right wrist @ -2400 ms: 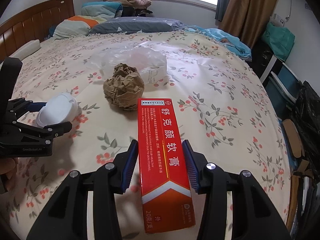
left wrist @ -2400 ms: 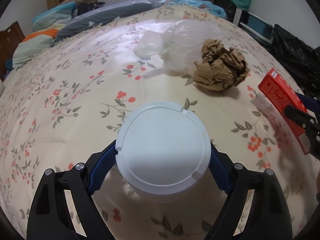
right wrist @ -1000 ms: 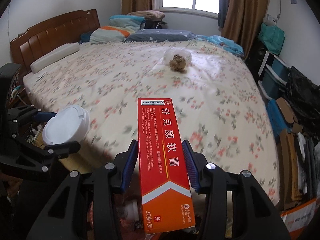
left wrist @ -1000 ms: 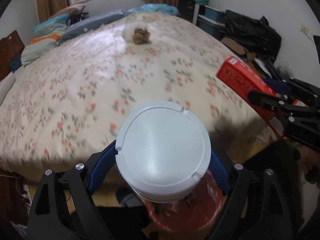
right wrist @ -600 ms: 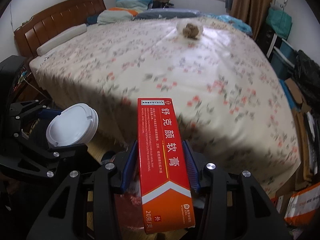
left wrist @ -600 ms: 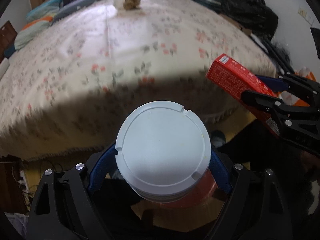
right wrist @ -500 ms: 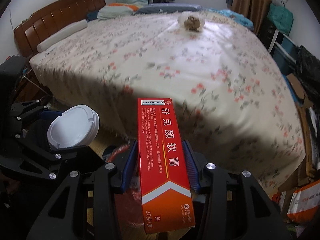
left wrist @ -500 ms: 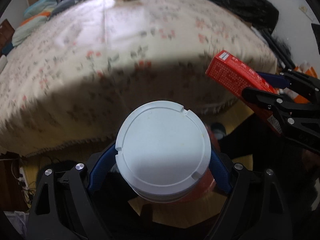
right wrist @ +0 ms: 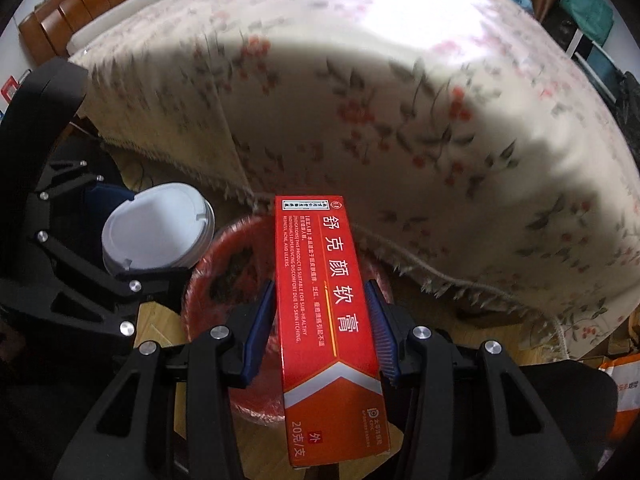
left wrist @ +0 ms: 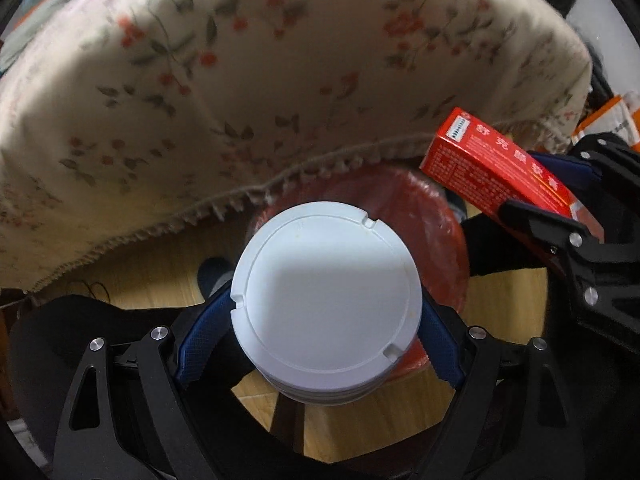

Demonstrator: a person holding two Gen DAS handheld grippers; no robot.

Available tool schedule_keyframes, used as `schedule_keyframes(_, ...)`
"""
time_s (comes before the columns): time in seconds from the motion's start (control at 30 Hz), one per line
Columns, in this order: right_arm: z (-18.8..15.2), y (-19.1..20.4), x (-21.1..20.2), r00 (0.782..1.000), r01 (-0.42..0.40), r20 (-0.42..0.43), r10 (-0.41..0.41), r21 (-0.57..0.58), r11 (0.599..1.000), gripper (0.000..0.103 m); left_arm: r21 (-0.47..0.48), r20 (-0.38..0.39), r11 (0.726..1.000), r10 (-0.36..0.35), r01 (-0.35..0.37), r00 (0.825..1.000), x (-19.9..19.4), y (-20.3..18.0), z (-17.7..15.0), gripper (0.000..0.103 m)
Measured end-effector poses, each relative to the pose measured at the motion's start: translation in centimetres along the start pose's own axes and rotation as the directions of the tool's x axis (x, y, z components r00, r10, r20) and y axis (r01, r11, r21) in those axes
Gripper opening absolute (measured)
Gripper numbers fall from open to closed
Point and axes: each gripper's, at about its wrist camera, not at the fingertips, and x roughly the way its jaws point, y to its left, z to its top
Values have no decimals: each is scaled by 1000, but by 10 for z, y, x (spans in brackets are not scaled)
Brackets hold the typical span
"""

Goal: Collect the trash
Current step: 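Carry the white container and red ointment box over the wastebasket, then open the left tool to drop the white container into the wastebasket, then open the right tool to drop the red ointment box into the wastebasket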

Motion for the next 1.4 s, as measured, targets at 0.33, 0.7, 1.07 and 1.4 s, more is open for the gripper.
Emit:
schedule_keyframes(0.33, -4, -4, 32, 996, -5, -88, 5, 3, 1000, 45, 11, -106, 1000, 1, 0, 994, 43, 2, 11, 88)
schedule_keyframes(0.7, -6, -3, 43, 990, -19, -141, 20, 9, 1000, 45, -2, -150, 1000, -8, 8, 989, 57, 7, 15, 96)
schedule_keyframes(1.07, -5, -2, 66, 980, -49, -195, 50, 12, 999, 45, -73, -141, 997, 8, -19, 990, 49, 23, 14, 97)
schedule_keyframes(1.4, 0, 25, 103, 963, -83, -263, 59, -82, 993, 46, -224, -82, 974, 4, -23, 997, 30, 57, 10, 97)
